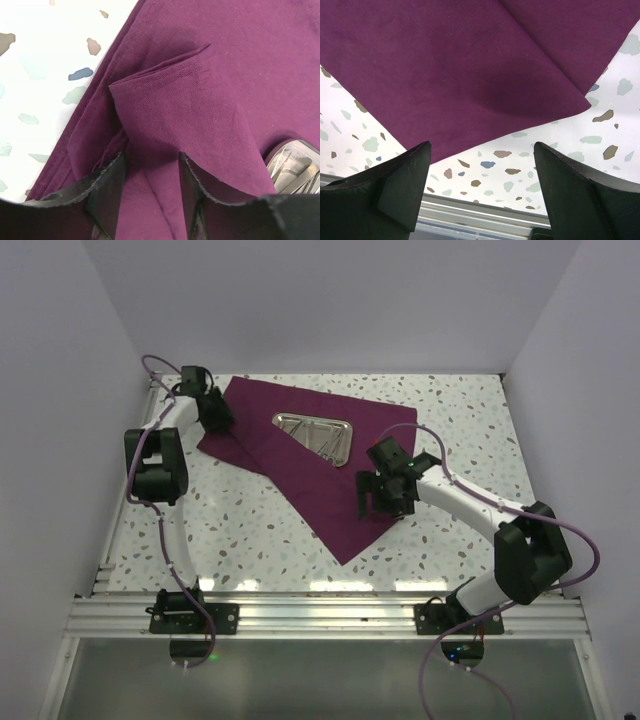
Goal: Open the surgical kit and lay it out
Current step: Open the surgical kit at the center of the board.
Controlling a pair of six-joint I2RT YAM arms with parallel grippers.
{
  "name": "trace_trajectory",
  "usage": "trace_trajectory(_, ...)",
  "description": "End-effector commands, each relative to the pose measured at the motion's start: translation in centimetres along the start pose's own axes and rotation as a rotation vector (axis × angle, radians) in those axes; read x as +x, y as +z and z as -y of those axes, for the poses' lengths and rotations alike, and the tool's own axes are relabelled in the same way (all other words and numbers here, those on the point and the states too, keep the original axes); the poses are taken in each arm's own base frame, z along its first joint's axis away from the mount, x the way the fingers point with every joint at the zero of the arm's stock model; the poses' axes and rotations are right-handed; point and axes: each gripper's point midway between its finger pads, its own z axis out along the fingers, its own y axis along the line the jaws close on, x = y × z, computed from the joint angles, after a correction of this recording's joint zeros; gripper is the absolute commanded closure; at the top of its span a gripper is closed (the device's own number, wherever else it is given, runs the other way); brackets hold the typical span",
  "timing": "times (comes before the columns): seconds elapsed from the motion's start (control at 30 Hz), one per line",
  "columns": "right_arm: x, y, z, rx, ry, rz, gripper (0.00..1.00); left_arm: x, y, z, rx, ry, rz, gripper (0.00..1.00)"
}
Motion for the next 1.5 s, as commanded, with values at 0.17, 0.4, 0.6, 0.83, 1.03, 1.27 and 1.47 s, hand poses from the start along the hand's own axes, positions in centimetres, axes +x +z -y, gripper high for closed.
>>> trace_trajectory(0.17, -0.8, -0.1, -1.2, -0.040, -0.015, 0.023, 0.14, -3.0, -0.4, 0.8, 0.020, 0.008, 0.100, 0.64)
trace_trajectory(0.4, -0.8, 0.6, -3.9, -0.081, -0.076, 0.027, 0.19, -5.7, -0.9, 1.8, 0.019, 0.023, 0.138, 0.99)
trace_trajectory(0.6, 0.1, 2.0, -9.1, -0.147, -0.190, 0.004, 0.19, -7.1, -2.7, 2.4, 0.019, 0.035, 0.169, 1.00)
trace_trajectory(0.83, 1.4, 2.9, -14.3, -0.212, -0.310, -0.026, 0.19, -5.7, -2.9, 1.9, 0.012, 0.057, 0.124, 1.00)
trace_trajectory(1.03, 4.0, 4.8, -16.1, -0.196, -0.365, -0.072, 0.19, -5.0, -3.2, 1.6, -0.001, 0.084, 0.087, 0.92)
trace_trajectory(1.27, 5.6, 7.9, -14.1, -0.124, -0.355, -0.107, 0.39, -4.7, -4.1, 1.3, -0.020, 0.099, 0.077, 0.85)
trace_trajectory(1.47, 7.6, 9.9, -12.0, -0.073, -0.340, -0.156, 0.65, -5.0, -5.3, 1.6, -0.013, 0.110, 0.085, 0.85)
